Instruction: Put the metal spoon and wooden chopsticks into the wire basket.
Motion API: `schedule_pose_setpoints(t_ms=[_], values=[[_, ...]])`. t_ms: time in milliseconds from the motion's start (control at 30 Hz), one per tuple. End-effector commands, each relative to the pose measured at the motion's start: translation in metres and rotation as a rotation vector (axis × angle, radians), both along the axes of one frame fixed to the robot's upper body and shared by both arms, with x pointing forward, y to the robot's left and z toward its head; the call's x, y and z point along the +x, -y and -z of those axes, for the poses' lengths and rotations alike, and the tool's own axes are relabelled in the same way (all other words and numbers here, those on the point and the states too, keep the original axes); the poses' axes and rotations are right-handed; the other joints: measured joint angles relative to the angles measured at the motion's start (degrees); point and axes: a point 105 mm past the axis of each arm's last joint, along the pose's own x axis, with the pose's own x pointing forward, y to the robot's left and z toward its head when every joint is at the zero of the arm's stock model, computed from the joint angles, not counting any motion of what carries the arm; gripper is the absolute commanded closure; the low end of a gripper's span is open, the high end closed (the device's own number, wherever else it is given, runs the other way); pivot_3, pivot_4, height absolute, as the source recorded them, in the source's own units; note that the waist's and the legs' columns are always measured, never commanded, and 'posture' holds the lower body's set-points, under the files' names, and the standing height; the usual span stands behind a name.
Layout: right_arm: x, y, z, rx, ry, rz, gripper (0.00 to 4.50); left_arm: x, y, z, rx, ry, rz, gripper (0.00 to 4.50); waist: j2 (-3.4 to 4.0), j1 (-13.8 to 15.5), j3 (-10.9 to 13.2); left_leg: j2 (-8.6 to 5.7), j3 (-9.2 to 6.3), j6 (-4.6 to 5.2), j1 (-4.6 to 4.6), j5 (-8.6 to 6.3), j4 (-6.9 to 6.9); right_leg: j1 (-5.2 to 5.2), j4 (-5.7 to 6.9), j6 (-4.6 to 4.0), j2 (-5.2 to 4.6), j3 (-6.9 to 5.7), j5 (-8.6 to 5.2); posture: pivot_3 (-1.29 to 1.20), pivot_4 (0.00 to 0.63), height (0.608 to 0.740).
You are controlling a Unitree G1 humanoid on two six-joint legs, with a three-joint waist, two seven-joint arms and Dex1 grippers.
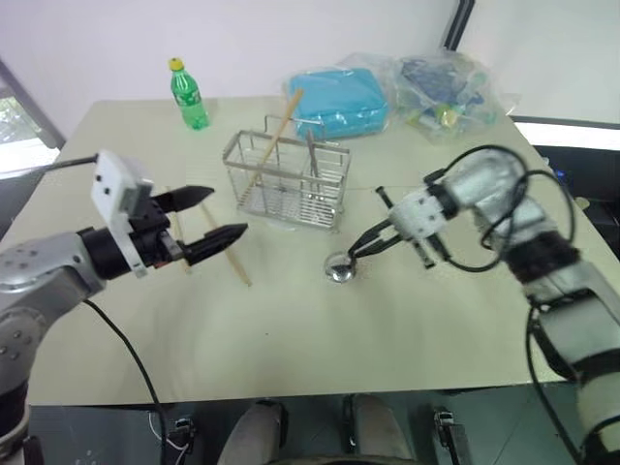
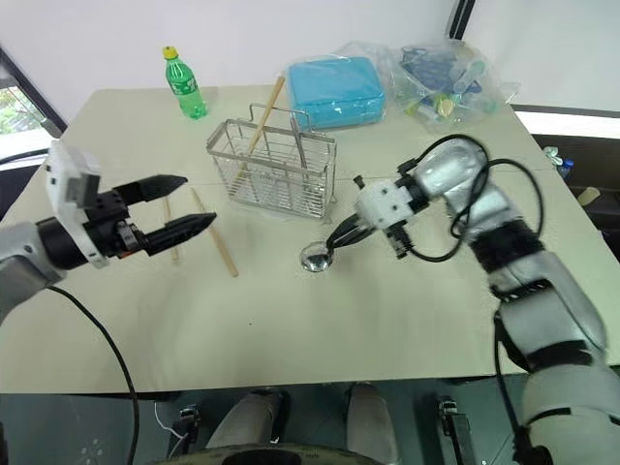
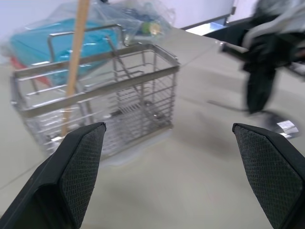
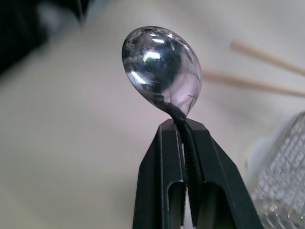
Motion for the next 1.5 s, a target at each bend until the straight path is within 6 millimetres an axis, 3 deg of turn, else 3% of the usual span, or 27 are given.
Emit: schedule_pose_setpoints(t_ms=[33,200,300,433,600,800,900,1067,1267,1400,1500], values=[[-0.024,-0.012,-0.064,0.256,-0.145,0.041,4.48,0.002,-0.005,-0.019,0.011,0.081,0.000,0.00,-0.04,-0.5,0.0,0.03,0.05,0.03,0.02,-0.02,0.00,-0.01,0.00,0.00,0.00,0.01,0.00,0.00,0.150,0.725],[0.001,-0.029,-0.133,0.677,-0.268,0.275,4.48,0.011,-0.006,-0.023,0.015,0.095,0.013,0.00,-0.08,-0.6,-0.1,0.13,0.13,0.07,0.13,-0.04,-0.02,-0.01,0.05,-0.05,0.05,0.02,0.04,0.00,0.150,0.725],[0.025,-0.033,-0.149,0.823,-0.308,0.422,4.48,0.014,-0.003,-0.024,0.013,0.101,0.030,0.00,-0.20,-0.3,-0.1,0.09,0.12,0.04,0.02,-0.02,-0.01,-0.12,0.10,-0.05,0.03,0.02,0.05,0.00,0.150,0.725],[0.067,-0.032,-0.143,0.929,-0.391,0.665,4.48,0.016,0.001,-0.024,0.013,0.102,0.045,0.00,-0.36,-0.1,-0.2,0.01,0.08,-0.21,-0.05,0.13,0.01,-0.11,0.10,-0.05,-0.02,0.00,0.05,0.00,0.150,0.725],[0.090,-0.037,-0.125,0.980,-0.392,0.772,4.48,0.017,0.003,-0.026,0.009,0.106,0.050,0.00,-0.33,-0.5,-0.2,0.00,0.13,-0.20,-0.09,0.13,0.01,-0.17,0.17,-0.05,-0.04,0.01,0.06,0.00,0.150,0.725],[0.109,-0.049,-0.073,0.922,-0.418,0.882,4.48,0.015,0.004,-0.031,0.004,0.123,0.045,0.00,-0.34,-0.9,-0.2,0.06,0.14,-0.20,0.00,0.14,-0.04,-0.17,0.21,-0.04,0.04,0.01,0.06,0.00,0.150,0.725],[0.113,-0.049,-0.059,0.895,-0.421,0.918,3.56,0.014,0.004,-0.032,0.004,0.131,0.037,0.00,-0.30,-0.8,-0.2,0.06,0.14,-0.20,-0.03,0.14,-0.02,-0.18,0.22,-0.04,0.04,0.01,0.06,0.00,0.150,0.725],[0.116,-0.041,-0.061,0.889,-0.390,0.952,1.10,0.013,-0.002,-0.034,-0.002,0.137,0.000,0.00,-0.31,-0.8,-0.2,0.05,0.13,-0.21,-0.02,0.15,-0.03,-0.18,0.22,-0.04,0.04,0.01,0.06,0.00,0.150,0.725],[0.113,-0.023,-0.093,0.933,-0.338,0.920,1.10,0.019,-0.020,-0.040,-0.061,0.149,-0.106,0.00,-0.30,-0.8,-0.2,0.05,0.13,-0.21,-0.02,0.15,-0.03,-0.19,0.21,-0.04,0.04,0.01,0.06,0.00,0.150,0.725],[0.101,-0.012,-0.129,0.962,-0.279,0.824,1.10,0.028,-0.039,-0.049,-0.127,0.166,-0.230,0.00,-0.31,-0.8,-0.2,0.05,0.13,-0.20,0.00,0.14,-0.03,-0.18,0.20,-0.04,0.04,0.00,0.06,0.00,0.150,0.725],[0.090,-0.008,-0.144,0.957,-0.250,0.752,1.10,0.034,-0.053,-0.052,-0.166,0.159,-0.318,0.00,-0.32,-0.7,-0.2,0.05,0.13,-0.18,0.00,0.13,-0.02,-0.16,0.20,-0.04,0.04,0.00,0.06,0.00,0.150,0.725]])
